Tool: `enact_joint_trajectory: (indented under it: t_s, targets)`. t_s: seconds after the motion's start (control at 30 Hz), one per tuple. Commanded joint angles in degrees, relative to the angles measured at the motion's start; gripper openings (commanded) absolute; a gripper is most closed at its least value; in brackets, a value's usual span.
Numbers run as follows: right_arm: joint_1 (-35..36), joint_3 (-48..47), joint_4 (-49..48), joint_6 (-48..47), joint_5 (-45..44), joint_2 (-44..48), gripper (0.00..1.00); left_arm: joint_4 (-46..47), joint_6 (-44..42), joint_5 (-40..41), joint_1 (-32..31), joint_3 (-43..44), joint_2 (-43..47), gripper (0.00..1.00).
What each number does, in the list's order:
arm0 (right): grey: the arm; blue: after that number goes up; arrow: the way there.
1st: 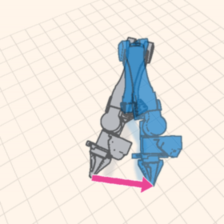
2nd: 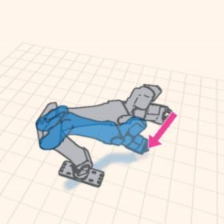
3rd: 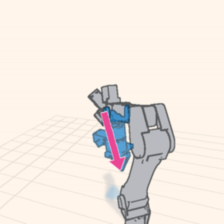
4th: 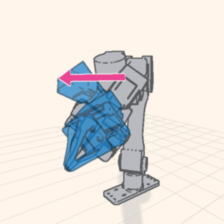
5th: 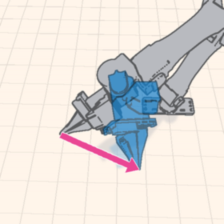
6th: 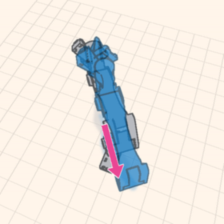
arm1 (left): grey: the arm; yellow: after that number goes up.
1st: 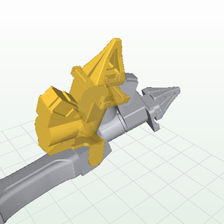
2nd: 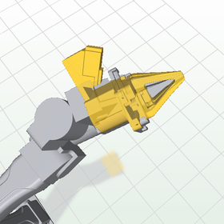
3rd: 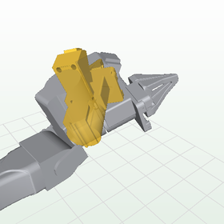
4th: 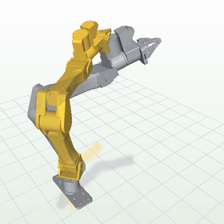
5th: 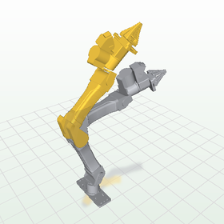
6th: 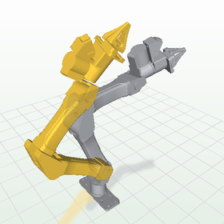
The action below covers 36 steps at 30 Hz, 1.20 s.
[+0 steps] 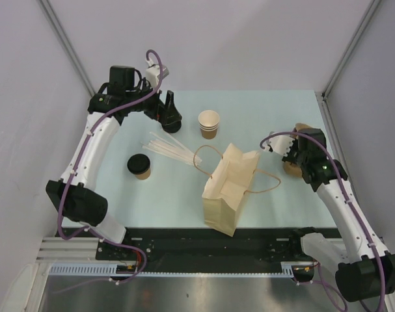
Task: Pack the takeout coffee
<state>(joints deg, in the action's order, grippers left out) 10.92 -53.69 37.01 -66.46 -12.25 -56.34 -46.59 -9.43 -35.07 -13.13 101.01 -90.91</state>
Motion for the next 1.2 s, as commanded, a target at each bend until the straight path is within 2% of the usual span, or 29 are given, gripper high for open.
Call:
enact_joint_trajectory:
  t_s: [0.0, 0.23, 0.63, 0.77, 0.83, 0.93, 1.03, 1.07, 1.17]
  targets:
    - [-0.1, -0.8, -2.5, -0.6, -0.2, 2.6, 0.0, 0.7, 0.2, -0.4, -0.5, 2.2, -0.1, 0.99]
    - [-2.3, -4.4, -5.5, -0.4, 5.1, 4.7, 0.0, 1.1, 0.0, 0.2, -0.5, 1.9, 0.2, 1.0]
    - [-6.4, -12.5, -10.5, 4.2, 9.2, 1.8, 0.0, 2.0, 0.7, -0.7, -0.6, 3.6, -0.8, 0.99]
    - [-7.2, -17.7, -11.8, 10.0, 10.2, -1.0, 0.0, 1.8, 0.8, -1.1, -0.8, 4.6, -1.4, 0.99]
    - [-7.6, -20.2, -10.7, 11.8, 10.8, -2.2, 0.0, 2.1, 0.8, -1.2, -0.8, 4.6, -1.5, 0.99]
    - [-7.7, -23.0, -3.6, 13.5, 14.1, -5.4, 0.0, 1.9, 0.8, -1.3, -0.9, 4.5, -1.5, 0.99]
    - [-9.5, -26.2, 13.8, 15.4, 20.3, -9.7, 0.23, 1.8, 0.5, -1.5, -0.9, 3.9, -1.2, 1.0]
    - [-12.5, -26.5, 15.9, 16.4, 21.9, -10.5, 0.37, 1.9, 0.4, -1.4, -0.9, 3.5, -0.8, 1.0]
    - [-18.7, -28.3, 21.4, 20.0, 30.0, -14.8, 0.58, 2.2, 0.3, -1.1, -0.9, 2.5, -0.1, 1.0]
